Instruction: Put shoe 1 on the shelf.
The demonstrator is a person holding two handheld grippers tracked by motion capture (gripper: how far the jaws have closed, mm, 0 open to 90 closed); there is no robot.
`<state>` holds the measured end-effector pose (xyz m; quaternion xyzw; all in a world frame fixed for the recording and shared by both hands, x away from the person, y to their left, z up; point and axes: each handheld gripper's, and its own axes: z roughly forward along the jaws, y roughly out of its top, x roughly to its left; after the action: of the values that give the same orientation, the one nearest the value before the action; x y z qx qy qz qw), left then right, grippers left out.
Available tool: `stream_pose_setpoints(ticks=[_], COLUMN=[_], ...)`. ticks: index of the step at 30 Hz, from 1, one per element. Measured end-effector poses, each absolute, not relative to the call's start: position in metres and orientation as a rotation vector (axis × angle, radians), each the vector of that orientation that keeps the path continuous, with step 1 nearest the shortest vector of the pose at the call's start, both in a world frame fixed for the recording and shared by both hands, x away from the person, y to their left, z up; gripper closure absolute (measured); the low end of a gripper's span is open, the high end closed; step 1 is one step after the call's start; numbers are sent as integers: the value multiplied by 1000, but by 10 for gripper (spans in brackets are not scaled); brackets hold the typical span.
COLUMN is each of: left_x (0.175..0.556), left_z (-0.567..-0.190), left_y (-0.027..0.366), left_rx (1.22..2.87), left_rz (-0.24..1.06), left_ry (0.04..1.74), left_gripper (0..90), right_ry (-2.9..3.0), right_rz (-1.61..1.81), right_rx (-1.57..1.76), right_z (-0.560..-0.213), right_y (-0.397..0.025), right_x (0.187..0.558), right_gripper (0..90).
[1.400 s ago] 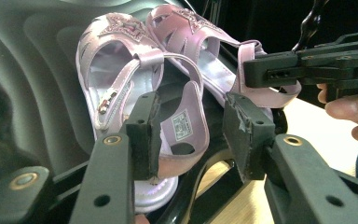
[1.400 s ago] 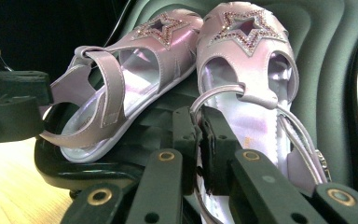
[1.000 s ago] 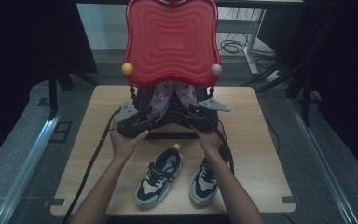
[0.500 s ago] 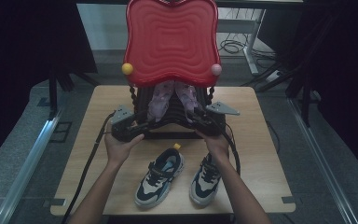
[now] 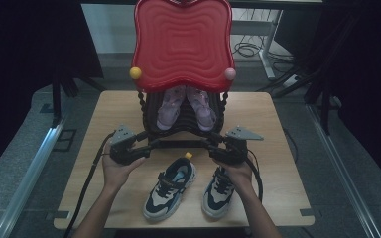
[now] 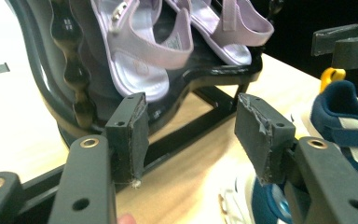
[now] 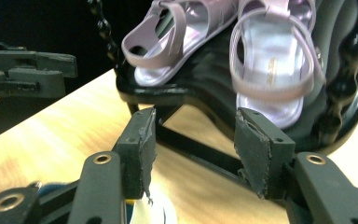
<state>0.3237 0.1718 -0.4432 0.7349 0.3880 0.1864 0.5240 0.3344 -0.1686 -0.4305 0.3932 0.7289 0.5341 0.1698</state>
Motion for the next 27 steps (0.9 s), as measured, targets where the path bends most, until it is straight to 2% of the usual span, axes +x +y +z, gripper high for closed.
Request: stream_pose_setpoints(ticks=[11, 27], left_x=[300, 267], left_z=[-445, -462], left_y=[179, 199], left_rx=[1799, 1855], left_rz=[441, 349], left_ry=[915, 971], left_gripper=[417, 401], right_ry=[2085, 2164], right_rz=[1537, 1486], right_rx=[1087, 1026], right_z=[-437, -450], right_y=[-189, -203], right_x=[310, 290], right_gripper=[456, 437])
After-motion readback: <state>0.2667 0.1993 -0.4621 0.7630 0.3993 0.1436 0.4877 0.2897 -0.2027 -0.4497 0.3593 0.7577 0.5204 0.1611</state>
